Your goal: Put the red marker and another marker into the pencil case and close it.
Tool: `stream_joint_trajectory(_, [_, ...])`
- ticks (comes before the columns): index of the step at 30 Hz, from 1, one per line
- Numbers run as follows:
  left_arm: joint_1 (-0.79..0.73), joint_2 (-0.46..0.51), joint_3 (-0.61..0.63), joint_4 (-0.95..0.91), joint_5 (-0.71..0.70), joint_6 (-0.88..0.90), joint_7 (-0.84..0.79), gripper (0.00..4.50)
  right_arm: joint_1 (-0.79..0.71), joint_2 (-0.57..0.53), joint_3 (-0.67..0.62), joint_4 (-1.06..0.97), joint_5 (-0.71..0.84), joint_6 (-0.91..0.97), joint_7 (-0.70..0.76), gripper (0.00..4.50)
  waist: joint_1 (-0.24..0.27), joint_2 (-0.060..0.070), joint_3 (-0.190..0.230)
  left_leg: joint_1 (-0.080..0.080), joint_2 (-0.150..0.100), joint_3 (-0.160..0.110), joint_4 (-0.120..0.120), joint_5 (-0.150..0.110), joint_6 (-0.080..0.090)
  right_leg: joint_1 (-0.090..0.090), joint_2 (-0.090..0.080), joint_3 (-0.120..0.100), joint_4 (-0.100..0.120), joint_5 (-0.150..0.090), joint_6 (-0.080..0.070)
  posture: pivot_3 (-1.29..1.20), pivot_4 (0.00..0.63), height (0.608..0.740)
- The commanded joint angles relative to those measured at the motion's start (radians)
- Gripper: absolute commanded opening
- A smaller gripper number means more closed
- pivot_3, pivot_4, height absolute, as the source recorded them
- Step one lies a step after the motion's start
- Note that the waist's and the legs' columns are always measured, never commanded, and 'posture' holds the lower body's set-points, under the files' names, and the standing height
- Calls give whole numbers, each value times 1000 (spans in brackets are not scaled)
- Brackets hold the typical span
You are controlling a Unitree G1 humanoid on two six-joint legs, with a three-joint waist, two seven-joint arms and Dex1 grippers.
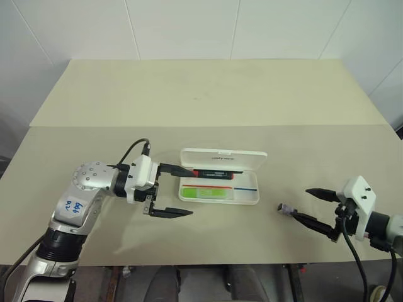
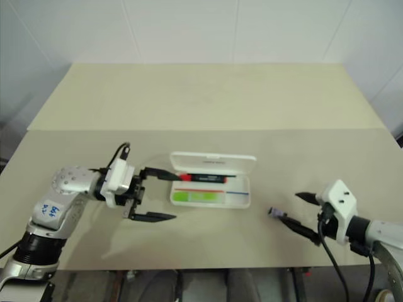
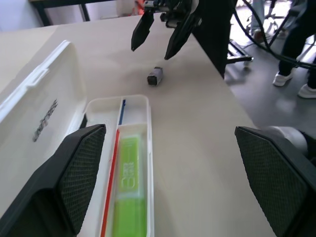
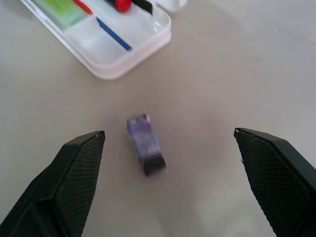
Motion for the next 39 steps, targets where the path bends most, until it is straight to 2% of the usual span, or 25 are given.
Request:
stream_joint_trajectory(1, [-29, -8, -7, -20, -7, 4, -4, 4500, -21, 12, 20, 25, 7, -63, 26, 4433, 0, 0, 0, 0, 0, 0, 0, 0, 0, 0, 0, 0, 0, 0, 0, 0, 150, 740])
stream_joint_trajectory(7, [-46, -13, -15, -12, -3, 9, -2, 4500, -102, 34, 135, 120, -28, -126, 28, 4433, 0, 0, 0, 1, 1, 1, 0, 0, 0, 0, 1, 1, 0, 1, 0, 0, 150, 740])
stream_joint_trajectory(17, [-50, 8, 2, -27, -4, 22, 7, 4500, -148, 52, 220, 246, -65, -183, 47, 4433, 1, 0, 0, 1, 1, 1, 0, 0, 0, 0, 2, 3, -1, 1, 1, 0, 150, 740])
stream_joint_trajectory(20, [-45, 16, 10, -35, -8, 25, 13, 4500, -109, 32, 208, 281, -80, -220, 62, 3778, 2, 0, 0, 1, 0, 1, 1, 0, 0, 0, 2, 3, -1, 1, 1, 0, 150, 740])
stream_joint_trajectory(29, [-37, 18, 17, -40, -9, 22, 22, 4500, -28, 18, 189, 280, -82, -282, 69, 496, 10, -2, -1, 1, 0, 0, 0, 0, 0, 0, 2, 3, -1, 0, 2, 0, 150, 740])
stream_joint_trajectory(30, [-39, 16, 16, -38, -8, 21, 23, 4500, -36, 22, 190, 269, -78, -282, 62, 323, 10, -2, -1, 1, 1, 0, 0, 0, 0, 0, 2, 3, -1, 0, 2, 0, 150, 740])
stream_joint_trajectory(39, [-42, 16, 20, -26, -4, 11, 22, 4500, -162, 16, 194, 185, -46, -229, 31, 323, -2, -2, -1, 1, 1, 3, 0, 0, 0, 0, 3, 5, 0, 2, 1, 0, 150, 740])
